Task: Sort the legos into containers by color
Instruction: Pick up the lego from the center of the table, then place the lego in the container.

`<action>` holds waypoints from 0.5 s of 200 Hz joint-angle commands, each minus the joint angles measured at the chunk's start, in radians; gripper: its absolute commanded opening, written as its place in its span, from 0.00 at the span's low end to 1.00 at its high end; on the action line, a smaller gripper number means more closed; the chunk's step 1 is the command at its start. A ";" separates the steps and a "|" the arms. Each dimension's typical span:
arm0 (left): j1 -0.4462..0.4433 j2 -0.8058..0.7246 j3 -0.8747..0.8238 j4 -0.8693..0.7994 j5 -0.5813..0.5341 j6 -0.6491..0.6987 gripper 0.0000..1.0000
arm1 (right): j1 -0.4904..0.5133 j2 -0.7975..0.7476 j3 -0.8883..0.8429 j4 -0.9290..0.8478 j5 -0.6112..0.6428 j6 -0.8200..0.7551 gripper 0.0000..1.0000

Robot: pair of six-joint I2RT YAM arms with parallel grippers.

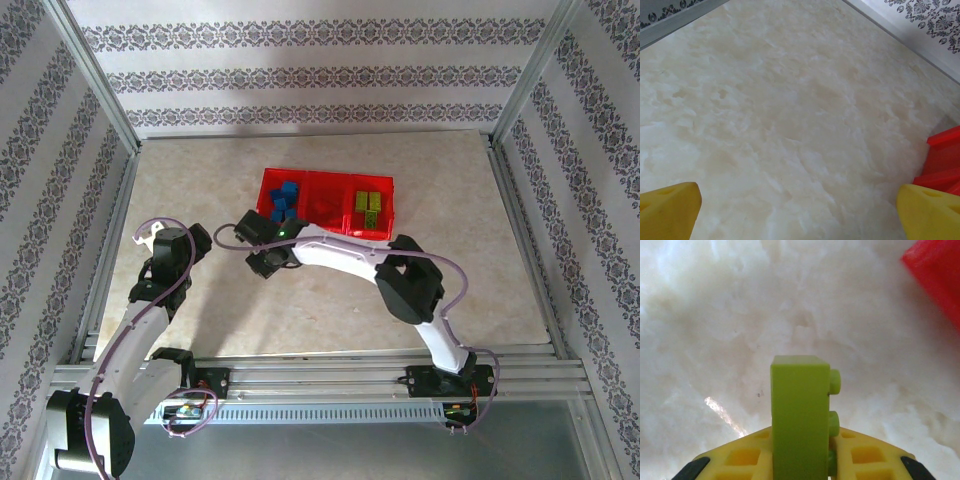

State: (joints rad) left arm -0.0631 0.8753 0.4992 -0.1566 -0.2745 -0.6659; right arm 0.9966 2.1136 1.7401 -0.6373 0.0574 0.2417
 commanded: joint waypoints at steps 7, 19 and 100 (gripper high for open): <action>0.020 0.000 -0.007 0.012 -0.012 0.014 1.00 | -0.052 -0.132 -0.075 0.035 0.062 0.055 0.19; 0.021 -0.001 -0.005 0.014 -0.011 0.015 1.00 | -0.077 -0.187 -0.114 0.050 0.073 0.070 0.19; 0.022 0.016 0.004 0.025 0.003 0.013 1.00 | -0.363 -0.512 -0.405 0.136 0.056 0.217 0.20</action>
State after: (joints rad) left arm -0.0566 0.8875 0.4992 -0.1497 -0.2703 -0.6628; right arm 0.7017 1.6676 1.4055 -0.5243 0.1040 0.3878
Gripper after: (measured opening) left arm 0.995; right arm 0.206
